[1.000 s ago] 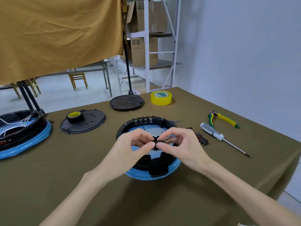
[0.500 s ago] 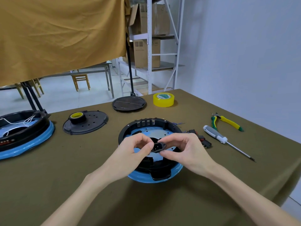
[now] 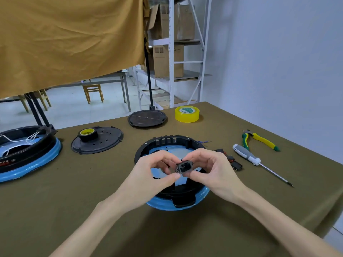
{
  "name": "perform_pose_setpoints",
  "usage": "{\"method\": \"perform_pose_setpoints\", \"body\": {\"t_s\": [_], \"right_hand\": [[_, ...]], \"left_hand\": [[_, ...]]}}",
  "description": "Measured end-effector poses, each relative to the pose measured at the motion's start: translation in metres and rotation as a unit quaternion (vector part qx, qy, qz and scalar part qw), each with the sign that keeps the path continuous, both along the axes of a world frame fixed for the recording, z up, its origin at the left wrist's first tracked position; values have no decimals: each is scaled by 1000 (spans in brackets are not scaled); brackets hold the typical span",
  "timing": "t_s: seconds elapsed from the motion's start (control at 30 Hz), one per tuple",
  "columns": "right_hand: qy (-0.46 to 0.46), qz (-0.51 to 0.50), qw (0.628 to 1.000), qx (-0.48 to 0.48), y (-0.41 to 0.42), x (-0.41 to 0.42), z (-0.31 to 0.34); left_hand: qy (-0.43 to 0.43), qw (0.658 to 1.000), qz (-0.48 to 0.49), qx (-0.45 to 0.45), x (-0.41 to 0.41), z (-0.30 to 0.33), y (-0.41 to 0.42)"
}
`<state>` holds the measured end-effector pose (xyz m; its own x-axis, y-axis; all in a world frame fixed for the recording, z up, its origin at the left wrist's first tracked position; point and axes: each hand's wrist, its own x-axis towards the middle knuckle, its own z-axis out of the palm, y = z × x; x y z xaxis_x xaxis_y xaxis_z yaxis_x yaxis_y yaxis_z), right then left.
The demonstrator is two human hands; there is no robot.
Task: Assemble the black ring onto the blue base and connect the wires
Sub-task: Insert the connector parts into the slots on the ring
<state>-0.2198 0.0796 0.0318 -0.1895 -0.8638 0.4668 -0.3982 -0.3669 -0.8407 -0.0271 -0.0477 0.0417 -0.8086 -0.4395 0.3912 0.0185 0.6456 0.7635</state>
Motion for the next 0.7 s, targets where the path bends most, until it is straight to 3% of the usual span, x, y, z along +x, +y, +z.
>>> {"method": "perform_pose_setpoints", "body": {"t_s": [0.23,0.3,0.4,0.47,0.57,0.7], "right_hand": [[45,-6,999,-2,1,-1,-2],[69,-77,994,-35,2,-11,-5],[55,-303,949,-66,0,-50,-6],[60,-390,919,30,1,-80,-10],[139,-339,915,171,1,-101,-30],[230,-313,902,190,-3,-104,-37]], "left_hand": [[-22,999,35,-31,-6,-8,1],[-32,996,64,-46,-9,-12,1],[-71,988,100,-95,-17,-18,2],[-94,974,122,-168,-22,-21,3],[-83,974,148,-153,-22,-23,-6],[-71,971,179,-139,-13,-23,-22]]}}
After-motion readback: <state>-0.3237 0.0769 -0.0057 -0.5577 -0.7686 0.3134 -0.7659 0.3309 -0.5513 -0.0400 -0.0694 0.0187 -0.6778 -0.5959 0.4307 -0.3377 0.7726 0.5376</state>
